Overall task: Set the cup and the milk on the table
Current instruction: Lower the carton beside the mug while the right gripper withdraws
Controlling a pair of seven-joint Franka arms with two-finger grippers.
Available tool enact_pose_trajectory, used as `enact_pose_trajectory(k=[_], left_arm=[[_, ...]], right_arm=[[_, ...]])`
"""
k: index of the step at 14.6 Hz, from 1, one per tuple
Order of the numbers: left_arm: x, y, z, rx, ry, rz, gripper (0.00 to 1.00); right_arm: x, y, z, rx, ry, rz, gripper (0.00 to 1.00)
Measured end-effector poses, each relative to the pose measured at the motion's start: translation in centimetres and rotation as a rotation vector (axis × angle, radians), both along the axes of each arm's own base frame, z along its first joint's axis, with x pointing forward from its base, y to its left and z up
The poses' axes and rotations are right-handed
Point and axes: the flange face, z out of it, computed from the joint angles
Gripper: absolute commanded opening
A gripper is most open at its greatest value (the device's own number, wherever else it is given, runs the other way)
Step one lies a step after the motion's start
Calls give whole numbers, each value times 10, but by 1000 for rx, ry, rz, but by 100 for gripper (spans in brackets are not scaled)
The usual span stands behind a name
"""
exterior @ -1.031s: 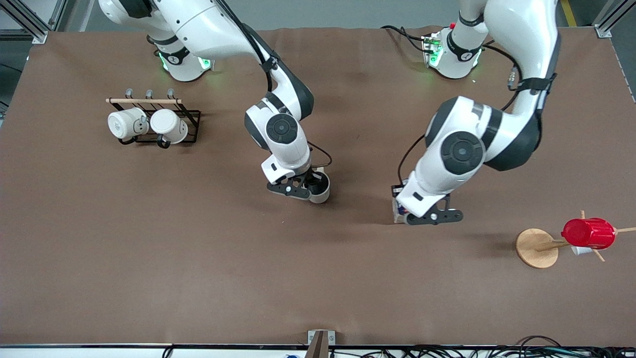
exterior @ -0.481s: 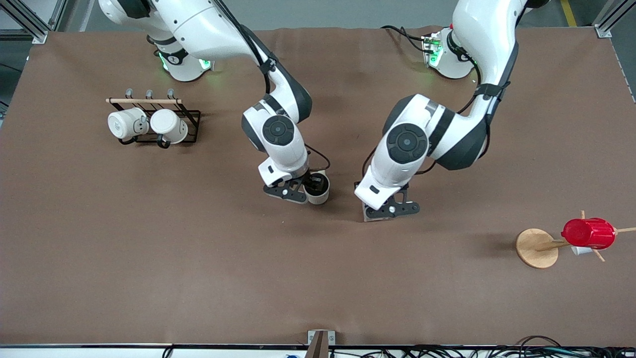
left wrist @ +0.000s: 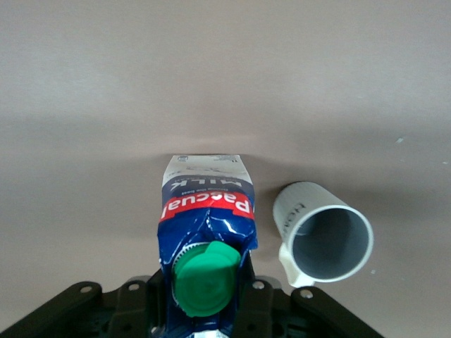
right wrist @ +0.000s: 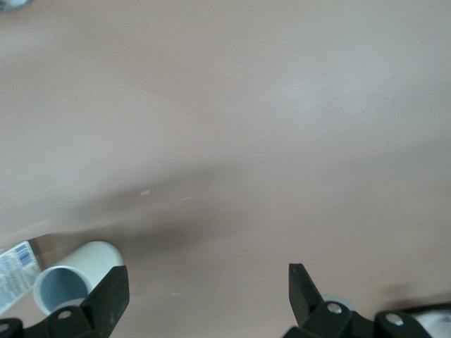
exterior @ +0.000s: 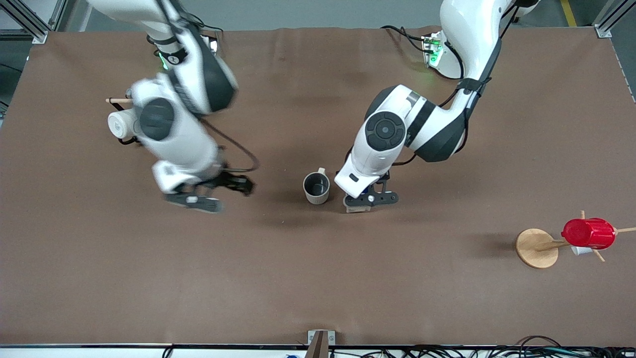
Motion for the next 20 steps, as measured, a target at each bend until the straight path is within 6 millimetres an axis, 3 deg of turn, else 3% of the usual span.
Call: enact_pose_trajectory(k=[2, 5, 6, 8, 9, 12, 15, 18, 20], left_arm=[[-4, -8, -6, -10, 6, -5, 35], [-6, -15, -21, -15, 10, -11, 44], [-6, -17, -25, -16, 9, -13, 55], [-6, -19, -29, -17, 9, -14, 93], [-6, -19, -29, -17, 9, -14, 100], [-4, -19, -24, -23, 1, -13, 100], [4, -14, -4, -39, -28, 0, 100], [14, 11, 39, -39, -56, 33, 100], [29, 50, 79, -36, -72, 81, 100]], right_arm=[[0, -73, 39, -3, -5, 4, 100], [-10, -148, 78, -16, -13, 27, 100], [-15, -171, 88, -16, -11, 38, 100], [-27, -209, 106, -16, -2, 51, 100], [-34, -223, 114, -15, 3, 67, 100], [-50, -249, 129, -12, 18, 92, 100], [-57, -255, 135, -9, 30, 102, 100], [-57, -250, 151, -16, 4, 111, 100], [-60, -250, 167, -18, -9, 111, 100]])
